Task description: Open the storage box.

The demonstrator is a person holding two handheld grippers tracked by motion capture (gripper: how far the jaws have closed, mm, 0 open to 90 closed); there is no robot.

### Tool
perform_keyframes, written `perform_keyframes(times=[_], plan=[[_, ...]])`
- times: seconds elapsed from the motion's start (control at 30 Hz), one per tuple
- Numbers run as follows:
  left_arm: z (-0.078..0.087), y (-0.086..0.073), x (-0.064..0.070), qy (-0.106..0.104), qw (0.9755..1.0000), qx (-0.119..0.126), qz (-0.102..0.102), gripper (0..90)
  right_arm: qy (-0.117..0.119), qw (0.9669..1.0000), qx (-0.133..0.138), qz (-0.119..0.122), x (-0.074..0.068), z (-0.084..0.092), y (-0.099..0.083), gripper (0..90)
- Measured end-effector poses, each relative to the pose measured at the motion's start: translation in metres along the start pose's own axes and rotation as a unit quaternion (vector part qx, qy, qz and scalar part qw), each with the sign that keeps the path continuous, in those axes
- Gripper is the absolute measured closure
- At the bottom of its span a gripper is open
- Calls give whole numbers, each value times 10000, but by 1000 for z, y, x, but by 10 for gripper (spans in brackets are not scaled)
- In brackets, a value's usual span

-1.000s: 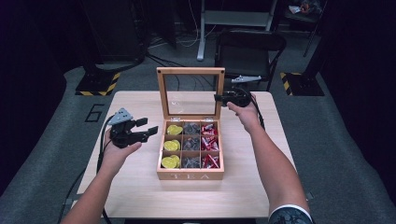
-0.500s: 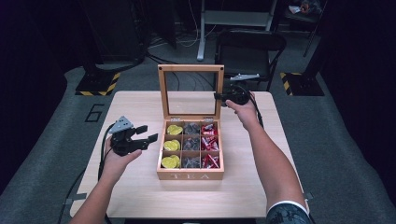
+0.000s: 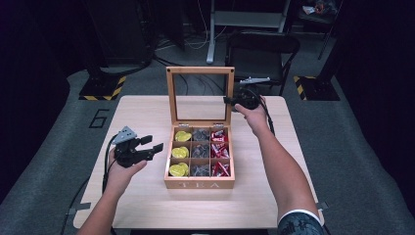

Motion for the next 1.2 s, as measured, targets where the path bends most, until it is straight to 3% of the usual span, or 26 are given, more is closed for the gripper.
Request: perform_keyframes(times=[0.13, 0.43, 1.2], plan=[[1, -1, -1, 39, 10000, 8, 9, 379, -88, 9998, -74, 168, -2, 0, 0, 606], [0, 0, -2, 74, 10000, 8, 43, 378, -121, 9998, -71, 158, -4, 5, -1, 573], [-4, 3, 0, 148, 9999, -50, 20, 373, -220, 9991, 138, 337, -7, 50, -3, 566]])
Point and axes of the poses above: each handheld gripper's, and its own axes: z roughly backward along the jaws, y roughly out of its top, x roughly to its right, the point moved 6 cm from there along -z, roughly forward along the jaws, and after that the axes turned 6 degrees about z, right-handed, at the moved point
